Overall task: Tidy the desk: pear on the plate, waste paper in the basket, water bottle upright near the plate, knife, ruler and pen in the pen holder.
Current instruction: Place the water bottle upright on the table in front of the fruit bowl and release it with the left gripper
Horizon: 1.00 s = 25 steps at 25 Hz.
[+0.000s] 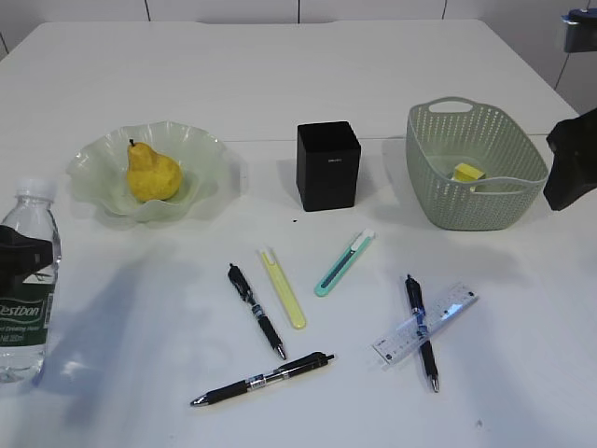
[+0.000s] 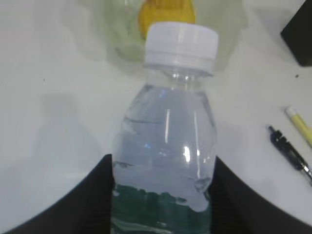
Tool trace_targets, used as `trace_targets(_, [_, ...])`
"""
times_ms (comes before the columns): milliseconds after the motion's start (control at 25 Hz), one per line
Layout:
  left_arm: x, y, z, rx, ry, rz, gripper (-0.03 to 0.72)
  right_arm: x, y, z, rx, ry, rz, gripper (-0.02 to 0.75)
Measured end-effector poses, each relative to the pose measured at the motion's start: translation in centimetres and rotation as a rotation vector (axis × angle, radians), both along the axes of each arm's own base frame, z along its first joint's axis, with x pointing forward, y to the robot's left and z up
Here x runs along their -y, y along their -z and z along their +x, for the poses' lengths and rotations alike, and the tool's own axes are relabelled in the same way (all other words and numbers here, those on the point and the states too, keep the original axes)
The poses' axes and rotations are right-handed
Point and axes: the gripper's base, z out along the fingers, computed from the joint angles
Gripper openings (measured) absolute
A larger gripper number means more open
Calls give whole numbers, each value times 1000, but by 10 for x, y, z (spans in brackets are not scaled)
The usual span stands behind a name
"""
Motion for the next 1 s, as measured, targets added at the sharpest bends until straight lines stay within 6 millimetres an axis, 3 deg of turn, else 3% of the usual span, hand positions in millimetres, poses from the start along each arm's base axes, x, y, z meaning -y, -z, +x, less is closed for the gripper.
trace_targets(280, [-4,6,-18,203,-7,-30,358,0,0,-1,-13,0,-1,547])
trace_targets(560, [-4,-10,-14,403,-11,-63,358,0,0,-1,-17,0,-2,547])
trace_targets(1000, [0,-17,-9,544,36,-63,358,0,0,1,9,-1,-3,547])
